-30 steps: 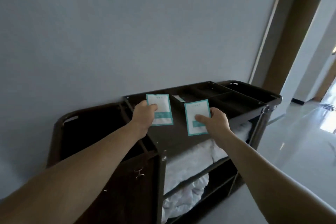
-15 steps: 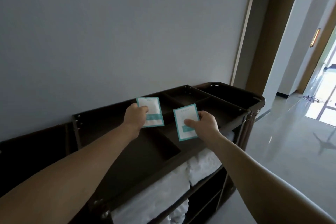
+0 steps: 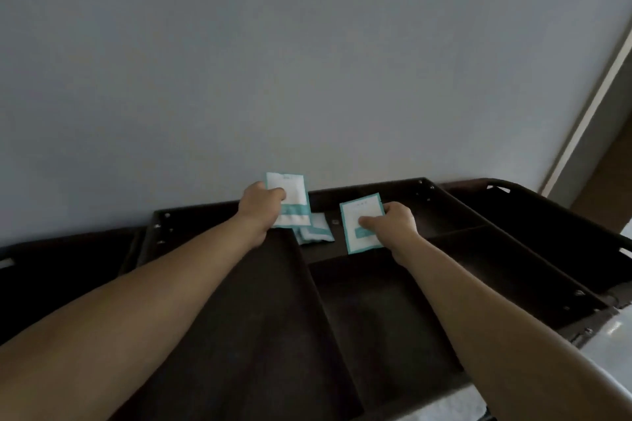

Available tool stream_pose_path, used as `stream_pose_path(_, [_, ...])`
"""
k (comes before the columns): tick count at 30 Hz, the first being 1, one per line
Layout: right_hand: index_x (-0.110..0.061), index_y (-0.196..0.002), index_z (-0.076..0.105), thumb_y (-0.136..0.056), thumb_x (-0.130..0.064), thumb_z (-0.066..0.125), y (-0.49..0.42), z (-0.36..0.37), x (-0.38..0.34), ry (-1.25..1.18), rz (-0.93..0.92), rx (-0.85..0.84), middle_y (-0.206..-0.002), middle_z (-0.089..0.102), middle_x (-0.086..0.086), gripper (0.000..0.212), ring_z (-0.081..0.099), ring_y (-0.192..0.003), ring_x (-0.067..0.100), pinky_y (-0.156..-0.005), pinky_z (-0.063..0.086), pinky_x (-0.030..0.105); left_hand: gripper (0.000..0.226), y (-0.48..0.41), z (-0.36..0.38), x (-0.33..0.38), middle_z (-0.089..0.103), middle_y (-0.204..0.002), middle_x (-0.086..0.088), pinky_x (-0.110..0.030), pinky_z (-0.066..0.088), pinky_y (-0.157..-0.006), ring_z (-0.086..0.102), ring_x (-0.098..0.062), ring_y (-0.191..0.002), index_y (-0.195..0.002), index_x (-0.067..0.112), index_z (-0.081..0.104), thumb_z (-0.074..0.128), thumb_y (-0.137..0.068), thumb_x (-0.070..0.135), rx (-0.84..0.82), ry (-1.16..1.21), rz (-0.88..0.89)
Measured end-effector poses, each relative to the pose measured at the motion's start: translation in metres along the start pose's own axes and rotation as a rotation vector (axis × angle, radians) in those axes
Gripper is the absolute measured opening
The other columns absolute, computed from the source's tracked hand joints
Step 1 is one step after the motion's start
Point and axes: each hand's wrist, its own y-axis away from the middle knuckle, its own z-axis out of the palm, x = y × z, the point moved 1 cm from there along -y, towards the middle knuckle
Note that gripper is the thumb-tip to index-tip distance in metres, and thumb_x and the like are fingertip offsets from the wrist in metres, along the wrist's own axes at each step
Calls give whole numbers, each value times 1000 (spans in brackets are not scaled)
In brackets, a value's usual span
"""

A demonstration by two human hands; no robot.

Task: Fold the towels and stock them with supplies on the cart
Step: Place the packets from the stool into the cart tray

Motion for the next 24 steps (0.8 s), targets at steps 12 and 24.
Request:
stream_pose_path(12, [5, -111, 65, -80, -14, 82, -131, 101, 36, -44, 188, -370, -83, 65, 9, 41, 63, -71, 20, -58, 49, 28, 17, -22, 11, -28, 71, -83, 2, -19, 48, -44, 69, -9, -65, -88, 18, 67, 55, -87, 6, 264, -68, -109])
stream_pose_path(24, [-5, -139, 40, -79, -45, 73, -127, 108, 32, 556, 2, -322, -144, 38, 18, 79, 37, -133, 36, -103, 40, 43, 14, -27, 10, -30, 70, -92, 1, -20, 50, -49, 71, -16, -76, -101, 16, 64, 54, -92, 11, 247, -94, -138])
